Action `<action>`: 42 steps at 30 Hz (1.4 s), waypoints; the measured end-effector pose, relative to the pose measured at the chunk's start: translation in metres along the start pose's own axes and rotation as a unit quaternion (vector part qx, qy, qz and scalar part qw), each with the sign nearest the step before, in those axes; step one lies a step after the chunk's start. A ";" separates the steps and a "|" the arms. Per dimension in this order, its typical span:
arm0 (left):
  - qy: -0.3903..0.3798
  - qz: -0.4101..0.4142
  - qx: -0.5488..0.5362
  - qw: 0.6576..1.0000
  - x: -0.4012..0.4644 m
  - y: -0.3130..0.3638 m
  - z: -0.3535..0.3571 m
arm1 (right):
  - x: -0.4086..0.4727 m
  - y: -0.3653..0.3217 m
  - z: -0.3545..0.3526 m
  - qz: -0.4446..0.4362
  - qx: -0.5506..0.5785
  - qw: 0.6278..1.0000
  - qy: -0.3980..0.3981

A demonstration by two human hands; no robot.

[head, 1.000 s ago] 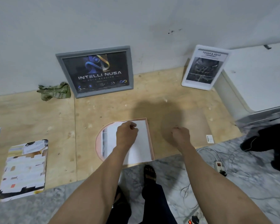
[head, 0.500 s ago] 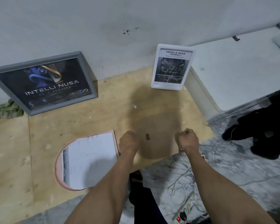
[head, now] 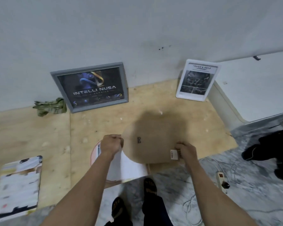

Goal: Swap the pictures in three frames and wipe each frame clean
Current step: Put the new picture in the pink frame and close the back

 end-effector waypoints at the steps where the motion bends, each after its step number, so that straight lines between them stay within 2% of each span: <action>1: 0.008 -0.007 -0.011 1.000 0.004 -0.012 -0.020 | -0.009 0.002 0.019 -0.005 -0.009 1.000 -0.015; 6: 0.047 -0.038 -0.041 0.997 0.044 -0.100 -0.089 | -0.046 0.016 0.093 -0.019 -0.051 0.997 -0.053; 8: 0.044 -0.040 -0.046 0.997 0.035 -0.108 -0.101 | -0.056 0.016 0.104 -0.036 -0.073 0.996 -0.044; 15: 0.033 -0.048 -0.034 0.998 0.018 -0.108 -0.107 | -0.062 0.029 0.106 -0.035 -0.120 0.992 -0.033; 20: 0.039 -0.048 -0.032 0.998 0.015 -0.112 -0.110 | -0.026 0.066 0.107 -0.044 -0.142 0.988 -0.036; 24: 0.056 -0.032 -0.018 0.998 0.012 -0.101 -0.110 | -0.065 0.032 0.112 -0.063 -0.160 0.985 -0.021; 29: 0.056 0.010 0.027 0.998 0.005 -0.089 -0.097 | -0.072 0.015 0.121 -0.109 -0.192 0.975 -0.016; 33: 0.062 -0.016 0.002 0.998 0.004 -0.097 -0.092 | -0.070 0.016 0.125 -0.086 -0.189 0.978 -0.028; 37: 0.002 -0.072 -0.060 0.996 0.014 -0.109 -0.087 | -0.058 0.026 0.122 -0.025 -0.125 0.990 -0.057; 39: -0.034 -0.079 -0.124 0.989 0.010 -0.103 -0.084 | -0.058 0.022 0.122 -0.031 -0.096 0.991 -0.084; 42: -0.109 -0.079 -0.221 0.966 0.001 -0.090 -0.072 | -0.067 0.014 0.132 -0.021 -0.030 0.984 -0.177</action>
Point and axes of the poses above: each hand's wrist, its own x-axis towards the middle knuckle, its own z-axis out of the palm, y = z × x, the point moved 8 cm from there along x, towards the middle knuckle, and after that the axes turned 3 degrees about y, right-handed, at the moved point
